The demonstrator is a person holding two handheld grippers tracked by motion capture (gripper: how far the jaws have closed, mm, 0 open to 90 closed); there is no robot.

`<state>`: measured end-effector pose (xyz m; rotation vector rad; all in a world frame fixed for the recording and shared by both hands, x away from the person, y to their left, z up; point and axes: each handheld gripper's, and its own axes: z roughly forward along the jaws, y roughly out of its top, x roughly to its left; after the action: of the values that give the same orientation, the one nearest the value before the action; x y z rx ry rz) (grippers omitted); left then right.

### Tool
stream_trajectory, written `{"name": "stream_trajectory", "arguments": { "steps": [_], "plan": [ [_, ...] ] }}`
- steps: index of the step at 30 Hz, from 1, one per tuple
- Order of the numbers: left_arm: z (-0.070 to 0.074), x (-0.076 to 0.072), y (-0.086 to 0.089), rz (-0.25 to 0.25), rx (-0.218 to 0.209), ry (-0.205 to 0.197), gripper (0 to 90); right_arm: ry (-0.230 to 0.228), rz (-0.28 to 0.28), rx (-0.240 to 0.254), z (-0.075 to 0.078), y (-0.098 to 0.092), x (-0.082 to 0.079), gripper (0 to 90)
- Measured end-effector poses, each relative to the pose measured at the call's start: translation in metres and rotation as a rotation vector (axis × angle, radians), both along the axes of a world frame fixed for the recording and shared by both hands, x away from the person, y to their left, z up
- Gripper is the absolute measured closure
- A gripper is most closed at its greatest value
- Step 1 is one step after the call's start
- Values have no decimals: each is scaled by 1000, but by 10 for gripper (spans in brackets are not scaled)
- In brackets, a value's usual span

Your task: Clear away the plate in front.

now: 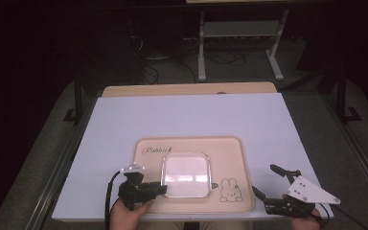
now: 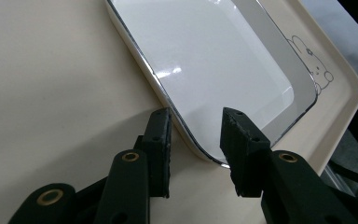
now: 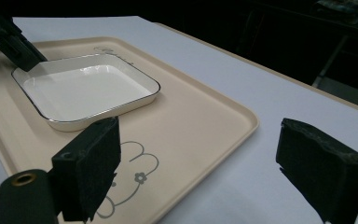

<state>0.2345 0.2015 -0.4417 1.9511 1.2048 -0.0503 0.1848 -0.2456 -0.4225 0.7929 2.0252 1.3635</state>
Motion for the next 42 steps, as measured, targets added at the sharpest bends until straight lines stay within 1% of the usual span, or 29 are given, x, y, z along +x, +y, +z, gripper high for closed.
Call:
{"name": "stream_trajectory", "arguments": {
  "steps": [2, 3, 5, 7, 9, 10, 11, 12, 13, 15, 16, 17, 19, 20, 21, 22, 23, 25, 26, 27, 34, 36, 42],
  "plan": [
    [1, 0, 1, 4, 5, -8, 628, 0, 0, 0, 0, 0, 0, 129],
    [3, 0, 3, 12, 8, -23, 626, 1, 0, 1, 0, 0, 0, 130],
    [5, 1, 6, 16, 19, -39, 619, 1, 0, 0, 0, 0, 0, 130],
    [6, 3, 9, 14, 15, -56, 598, 0, 1, -1, 0, 0, 0, 130],
    [7, 3, 10, 13, 17, -61, 586, 1, 2, -2, 0, 0, 1, 130],
    [9, 4, 12, 8, 19, -79, 581, 0, 2, -3, 0, 0, 1, 130],
    [11, 4, 12, 7, 23, -88, 576, -1, 3, -2, 0, 0, 1, 130],
    [12, 4, 12, 1, 36, -101, 574, -1, 3, -2, 0, 0, 1, 129],
    [12, 4, 12, 1, 36, -101, 573, -1, 3, -3, 0, 0, 1, 129],
    [16, 4, 14, -12, 47, -128, 566, 0, 1, -4, 0, 0, 1, 129],
    [16, 4, 14, -12, 47, -128, 559, 0, 1, -4, 0, 0, 1, 129],
    [17, 5, 15, -24, 46, -143, 556, 0, -1, -3, 0, 0, 1, 129],
    [18, 5, 17, -25, 62, -156, 551, 3, -5, -3, 0, 0, 1, 129],
    [18, 5, 17, -25, 62, -156, 549, 3, -5, -3, 0, 0, 1, 129],
    [20, 5, 20, -34, 61, -172, 543, 3, -8, -3, 0, -1, 1, 129],
    [20, 5, 20, -34, 61, -172, 539, 3, -8, -3, 0, -1, 1, 129],
    [22, 5, 23, -35, 61, -189, 535, 3, -10, -5, 0, -1, 1, 129],
    [23, 5, 24, -33, 56, -193, 530, 4, -14, -6, -1, -1, 1, 129],
    [24, 5, 26, -31, 61, -196, 530, 4, -14, -6, -1, -1, 1, 129],
    [25, 6, 29, -31, 72, -208, 527, 6, -18, -5, -1, -1, 2, 129],
    [27, 8, 37, -38, 62, -225, 496, 9, -17, -6, -1, -1, 2, 129],
    [28, 9, 40, -44, 68, -240, 489, 10, -17, -4, -1, -1, 3, 129],
    [31, 9, 45, -45, 78, -262, 467, 12, -22, -4, -2, -2, 3, 129]
  ]
}}
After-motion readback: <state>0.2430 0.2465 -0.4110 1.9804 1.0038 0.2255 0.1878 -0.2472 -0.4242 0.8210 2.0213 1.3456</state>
